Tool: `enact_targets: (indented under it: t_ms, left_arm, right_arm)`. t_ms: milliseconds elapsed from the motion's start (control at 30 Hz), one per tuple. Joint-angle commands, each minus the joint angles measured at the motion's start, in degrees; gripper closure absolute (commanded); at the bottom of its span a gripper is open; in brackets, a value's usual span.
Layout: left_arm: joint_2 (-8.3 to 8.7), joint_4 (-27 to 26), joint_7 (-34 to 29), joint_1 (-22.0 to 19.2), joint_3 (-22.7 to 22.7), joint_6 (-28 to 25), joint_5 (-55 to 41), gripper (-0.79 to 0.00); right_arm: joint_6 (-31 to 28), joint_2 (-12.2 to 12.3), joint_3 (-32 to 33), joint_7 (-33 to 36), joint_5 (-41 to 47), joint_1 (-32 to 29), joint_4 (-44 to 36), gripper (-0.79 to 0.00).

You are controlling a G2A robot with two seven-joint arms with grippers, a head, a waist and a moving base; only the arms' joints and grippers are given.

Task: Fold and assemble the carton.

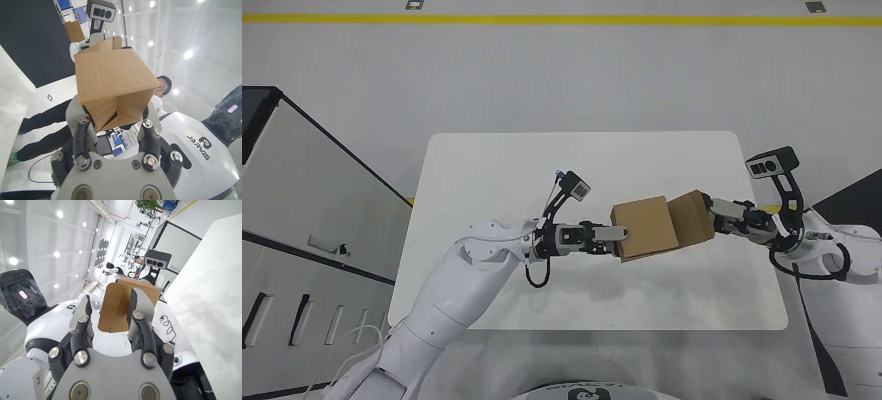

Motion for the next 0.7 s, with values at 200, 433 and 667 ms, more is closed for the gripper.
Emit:
enact_targets:
  t_ms: [200,433,667]
  left_arm:
    - [0.01,-0.4,-0.2,0.1,0.1,0.0,-0.1,0.000]
    - [0.08,-0.8,-0.2,0.4,0.0,0.0,0.1,0.000]
    - [0.11,-1.2,-0.2,0.6,0.1,0.2,0.2,0.000]
  right_arm:
    - [0.3,-0.1,-0.3,-0.3,-2.3,0.0,-1.0,-0.369]
    - [0.8,0.0,-0.3,-0.4,-4.4,-0.1,-1.8,-0.354]
    - [1.3,0.0,0.0,-0.6,-6.7,-0.3,-2.8,-0.336]
